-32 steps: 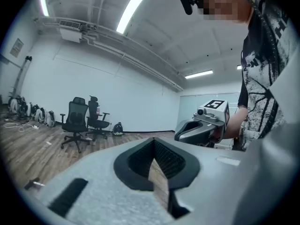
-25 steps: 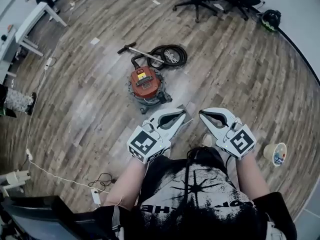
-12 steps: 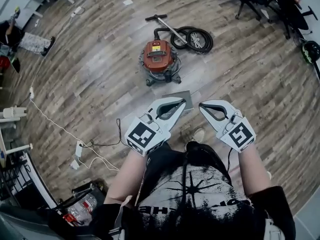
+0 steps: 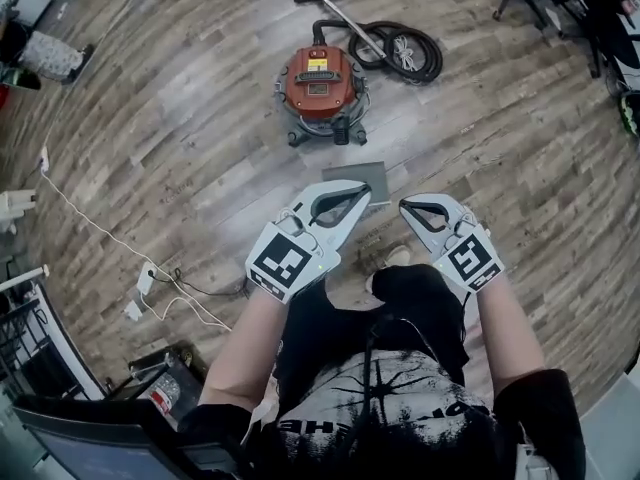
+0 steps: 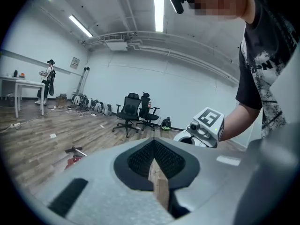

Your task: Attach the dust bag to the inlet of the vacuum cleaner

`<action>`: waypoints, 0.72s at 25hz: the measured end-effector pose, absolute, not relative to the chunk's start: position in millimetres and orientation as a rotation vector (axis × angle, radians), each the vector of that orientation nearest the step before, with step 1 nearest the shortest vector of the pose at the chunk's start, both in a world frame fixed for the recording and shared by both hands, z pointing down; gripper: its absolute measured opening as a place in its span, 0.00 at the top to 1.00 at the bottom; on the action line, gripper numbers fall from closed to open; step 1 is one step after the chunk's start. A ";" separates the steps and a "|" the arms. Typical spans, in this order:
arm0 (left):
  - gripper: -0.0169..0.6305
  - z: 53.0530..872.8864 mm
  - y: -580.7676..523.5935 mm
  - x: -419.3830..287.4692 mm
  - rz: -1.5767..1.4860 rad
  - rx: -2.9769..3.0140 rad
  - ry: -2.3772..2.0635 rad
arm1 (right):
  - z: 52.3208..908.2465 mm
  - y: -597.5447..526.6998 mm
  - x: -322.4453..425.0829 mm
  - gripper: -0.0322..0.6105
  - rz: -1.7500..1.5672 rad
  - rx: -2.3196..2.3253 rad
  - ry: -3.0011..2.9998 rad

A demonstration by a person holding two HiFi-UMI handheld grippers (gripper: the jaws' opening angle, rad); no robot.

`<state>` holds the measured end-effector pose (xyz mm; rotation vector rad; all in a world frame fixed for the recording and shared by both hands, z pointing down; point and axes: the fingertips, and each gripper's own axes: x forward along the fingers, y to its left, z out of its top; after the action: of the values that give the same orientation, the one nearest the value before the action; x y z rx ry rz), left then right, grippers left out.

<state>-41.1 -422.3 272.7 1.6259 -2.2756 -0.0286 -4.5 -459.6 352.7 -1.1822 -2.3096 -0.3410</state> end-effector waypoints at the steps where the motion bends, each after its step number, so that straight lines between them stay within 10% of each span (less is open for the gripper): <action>1: 0.98 292.5 -419.0 -49.2 -0.020 1.626 -2.276 | 383.6 -456.8 -9.0 0.94 -0.338 -1.188 -2.268; 9: 0.98 502.3 -397.0 -106.9 0.123 1.667 -2.233 | 651.8 -422.4 -46.4 0.94 -0.414 -1.256 -2.111; 18: 0.98 665.9 -427.6 -117.4 0.145 1.811 -2.125 | 972.0 -442.6 -6.3 0.72 -0.710 -1.292 -1.584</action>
<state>-117.4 -427.6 665.9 1.8112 -2.1246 0.1455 -6.3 -442.6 972.0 -1.2916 -1.5836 -0.7098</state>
